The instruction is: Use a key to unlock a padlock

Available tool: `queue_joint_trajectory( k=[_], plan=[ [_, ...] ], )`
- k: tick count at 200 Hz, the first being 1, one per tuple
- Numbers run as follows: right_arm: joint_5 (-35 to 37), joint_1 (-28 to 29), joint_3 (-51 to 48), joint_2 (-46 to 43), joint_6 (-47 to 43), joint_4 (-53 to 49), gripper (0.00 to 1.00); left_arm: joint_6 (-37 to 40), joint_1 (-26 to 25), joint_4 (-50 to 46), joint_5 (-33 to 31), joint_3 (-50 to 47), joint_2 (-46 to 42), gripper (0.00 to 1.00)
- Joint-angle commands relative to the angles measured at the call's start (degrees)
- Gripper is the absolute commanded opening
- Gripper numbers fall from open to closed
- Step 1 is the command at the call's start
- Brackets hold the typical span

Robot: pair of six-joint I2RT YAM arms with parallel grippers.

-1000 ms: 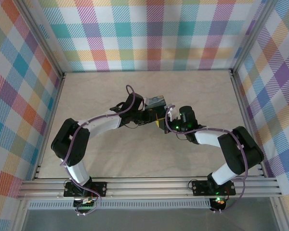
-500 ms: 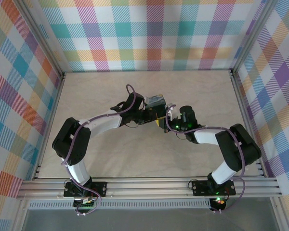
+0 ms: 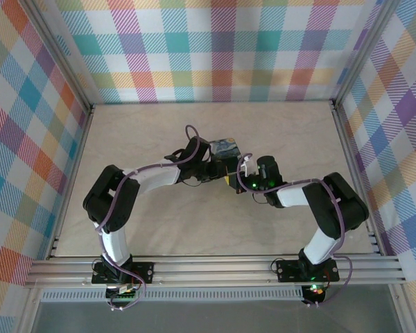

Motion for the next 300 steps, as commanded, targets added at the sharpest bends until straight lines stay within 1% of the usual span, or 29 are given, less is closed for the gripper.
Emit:
queue_joint_trajectory(
  k=[1,35,68,97,140,156,171,190,216,235,267,300],
  plan=[
    [0.7,-0.1,-1.0,1.0,1.6,5.9,0.00,-0.9,-2.4,3.1,4.3,-0.4,0.8,0.29],
    [1.2,-0.1,-2.5,2.1,2.2,6.4,0.00,-1.1,-2.3,3.3,3.3,-1.3,-0.3,0.39],
    [1.4,0.0,-3.6,3.6,2.8,7.5,0.00,-1.2,-2.0,3.1,1.6,-2.7,-2.8,0.47],
    [1.3,0.0,-4.2,4.9,3.5,8.8,0.00,-1.8,-1.7,3.2,0.2,-3.9,-5.0,0.57],
    [0.7,-0.1,-4.5,4.3,4.0,8.2,0.00,-1.8,-0.2,2.9,-2.1,-5.8,-8.9,0.68],
    [0.3,-0.1,-4.6,3.8,4.3,7.6,0.00,-1.2,0.2,3.4,-3.8,-7.4,-11.7,0.73],
    [-0.2,-0.1,-4.6,3.1,5.0,6.5,0.00,-0.7,0.6,4.2,-6.8,-9.6,-15.0,0.79],
    [-1.1,-0.1,-4.5,2.0,6.4,5.2,0.00,-2.1,1.1,6.9,-10.0,-13.8,-19.3,0.84],
    [-1.7,-0.1,-2.7,-0.2,8.1,-0.9,0.00,-6.8,1.6,13.3,-11.9,-20.2,-23.8,0.85],
    [-3.0,-0.1,-1.9,-1.6,9.3,-4.6,0.00,-10.4,1.7,16.6,-11.8,-23.3,-24.8,0.83],
    [-4.1,-0.1,-0.2,-3.5,10.6,-10.5,0.00,-17.1,1.7,23.3,-10.4,-27.2,-24.1,0.77],
    [-6.7,-0.1,1.1,-3.6,13.9,-13.0,0.00,-22.6,1.4,30.2,-9.0,-29.6,-20.5,0.70]
  ],
)
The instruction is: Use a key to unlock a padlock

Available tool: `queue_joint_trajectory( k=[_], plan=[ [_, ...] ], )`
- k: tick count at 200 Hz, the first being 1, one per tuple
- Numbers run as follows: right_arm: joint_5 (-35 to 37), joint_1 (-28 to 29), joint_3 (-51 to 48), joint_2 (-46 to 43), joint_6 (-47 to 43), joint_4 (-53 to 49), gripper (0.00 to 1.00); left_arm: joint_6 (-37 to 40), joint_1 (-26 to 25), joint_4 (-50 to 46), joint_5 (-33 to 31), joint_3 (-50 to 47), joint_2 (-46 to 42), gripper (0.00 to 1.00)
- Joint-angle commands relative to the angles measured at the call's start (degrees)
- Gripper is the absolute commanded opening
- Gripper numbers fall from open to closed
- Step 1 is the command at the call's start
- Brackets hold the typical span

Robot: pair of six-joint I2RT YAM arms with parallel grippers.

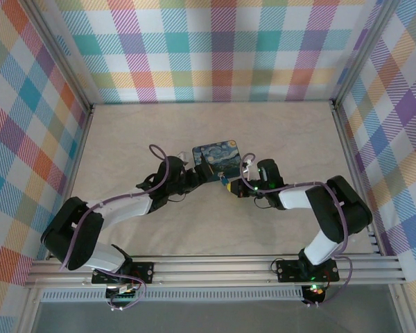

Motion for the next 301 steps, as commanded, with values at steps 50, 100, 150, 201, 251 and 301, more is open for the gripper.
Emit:
queue_joint_trajectory(
  k=[50,100,150,201,251,301],
  plan=[
    [-5.3,-0.1,1.8,-1.2,9.7,-3.3,0.00,-10.2,-1.4,14.7,0.6,-2.3,6.9,0.64],
    [-5.2,0.0,1.2,-1.5,18.0,-1.0,0.00,-13.6,-2.1,18.0,0.0,-3.0,9.1,0.61],
    [-4.5,0.6,1.4,-1.3,22.3,-0.3,0.00,-15.5,-3.2,17.2,0.5,-2.4,10.7,0.57],
    [-4.3,1.1,1.4,-1.0,23.6,0.8,0.00,-17.1,-4.1,18.2,0.9,-1.0,13.8,0.51],
    [-4.3,1.6,1.6,-0.6,24.9,2.0,0.00,-18.6,-4.6,20.6,1.4,0.7,17.0,0.50],
    [-4.1,1.8,1.4,-0.3,26.1,2.6,0.00,-20.2,-5.7,22.7,1.5,1.6,19.5,0.49]
  ],
)
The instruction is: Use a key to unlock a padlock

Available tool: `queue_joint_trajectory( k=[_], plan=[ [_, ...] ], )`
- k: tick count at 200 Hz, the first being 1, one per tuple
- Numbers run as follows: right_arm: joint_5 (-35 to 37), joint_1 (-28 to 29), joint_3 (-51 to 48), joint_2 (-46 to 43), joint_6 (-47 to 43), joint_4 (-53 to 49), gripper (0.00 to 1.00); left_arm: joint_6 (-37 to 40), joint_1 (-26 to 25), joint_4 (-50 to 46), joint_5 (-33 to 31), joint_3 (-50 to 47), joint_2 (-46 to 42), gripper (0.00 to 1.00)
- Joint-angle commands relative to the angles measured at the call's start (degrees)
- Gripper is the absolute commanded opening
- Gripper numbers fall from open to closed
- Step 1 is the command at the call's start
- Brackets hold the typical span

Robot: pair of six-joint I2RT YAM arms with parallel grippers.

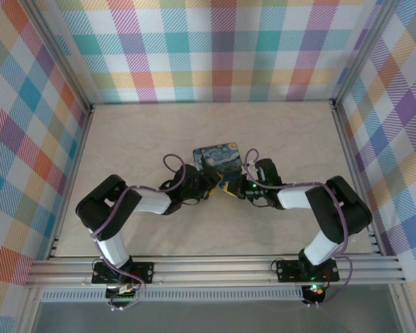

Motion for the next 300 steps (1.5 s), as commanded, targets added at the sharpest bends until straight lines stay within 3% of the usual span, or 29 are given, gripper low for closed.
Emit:
queue_joint_trajectory(
  k=[1,140,195,256,300],
  plan=[
    [-0.4,0.5,1.0,-0.1,1.2,2.7,0.00,-1.7,-1.1,3.5,0.7,1.3,1.4,0.49],
    [-0.5,0.9,0.5,0.0,5.1,4.2,0.01,-4.6,-1.5,5.4,0.7,2.5,4.5,0.34],
    [-0.4,0.9,0.2,0.0,6.4,4.7,0.03,-4.7,-1.5,5.5,0.6,2.6,4.8,0.22],
    [1.7,0.7,-0.7,-3.6,3.5,0.0,0.24,-4.4,-1.5,3.3,0.0,2.6,3.5,0.05],
    [6.0,0.3,-0.8,-9.3,-2.8,-9.1,0.36,-4.6,-1.5,3.1,0.0,2.8,3.4,0.03]
  ],
)
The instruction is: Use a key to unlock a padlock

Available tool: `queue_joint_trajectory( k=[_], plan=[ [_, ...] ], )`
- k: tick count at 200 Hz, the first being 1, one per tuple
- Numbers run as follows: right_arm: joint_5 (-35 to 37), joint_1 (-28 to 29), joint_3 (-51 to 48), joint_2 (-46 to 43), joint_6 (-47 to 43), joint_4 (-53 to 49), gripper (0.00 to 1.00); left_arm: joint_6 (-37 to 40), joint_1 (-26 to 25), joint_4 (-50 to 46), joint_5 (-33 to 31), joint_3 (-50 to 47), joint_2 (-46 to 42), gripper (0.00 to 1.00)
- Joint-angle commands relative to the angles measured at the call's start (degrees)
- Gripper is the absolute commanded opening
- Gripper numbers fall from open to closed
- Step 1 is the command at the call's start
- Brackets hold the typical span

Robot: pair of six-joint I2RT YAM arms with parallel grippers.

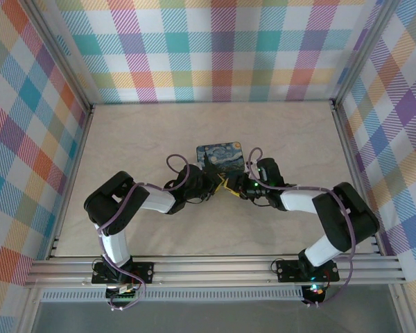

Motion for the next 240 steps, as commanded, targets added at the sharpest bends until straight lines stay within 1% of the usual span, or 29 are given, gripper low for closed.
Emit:
queue_joint_trajectory(
  k=[1,43,64,81,93,117,129,153,182,223,227,240],
  plan=[
    [2.9,-0.1,-0.1,-3.8,-5.6,-6.1,0.36,-0.6,-0.9,-0.9,0.2,1.1,-0.5,0.03],
    [10.2,-0.2,3.2,-11.7,-16.1,-19.8,0.48,-0.9,-1.0,-2.5,-0.2,1.2,-1.0,0.03],
    [13.4,-0.3,4.9,-15.9,-21.3,-23.8,0.54,-1.2,-1.0,-2.8,-0.3,1.2,-1.1,0.03],
    [16.1,-0.4,5.6,-19.5,-25.4,-25.4,0.62,-1.2,-1.0,-3.4,-0.2,1.5,-1.4,0.03],
    [18.0,-0.4,5.7,-22.1,-28.0,-26.0,0.70,-1.1,-0.9,-3.8,-0.2,1.6,-1.5,0.03],
    [22.1,-0.4,5.2,-27.4,-33.6,-26.0,0.91,-1.0,-0.9,-4.6,-0.1,2.0,-1.8,0.04],
    [23.8,-0.4,4.6,-30.0,-37.0,-25.1,1.00,-1.0,-0.9,-4.7,0.0,2.0,-1.7,0.03],
    [24.7,-0.4,1.6,-34.4,-44.6,-20.6,1.00,-1.1,-1.0,-4.9,0.0,2.2,-1.8,0.04],
    [23.7,-0.4,-1.0,-37.5,-52.6,-16.5,1.00,-1.2,-1.0,-5.3,0.2,2.5,-1.8,0.03],
    [21.9,-0.3,0.4,-37.9,-61.0,-18.4,1.00,-1.5,-1.0,-6.0,0.2,2.6,-2.0,0.03],
    [21.5,-0.3,0.6,-37.9,-63.2,-18.7,1.00,-1.5,-1.0,-6.2,0.2,2.6,-2.0,0.03],
    [20.5,-0.1,1.0,-37.9,-66.4,-19.4,1.00,-1.7,-0.9,-6.5,0.0,2.5,-2.1,0.03]
  ],
)
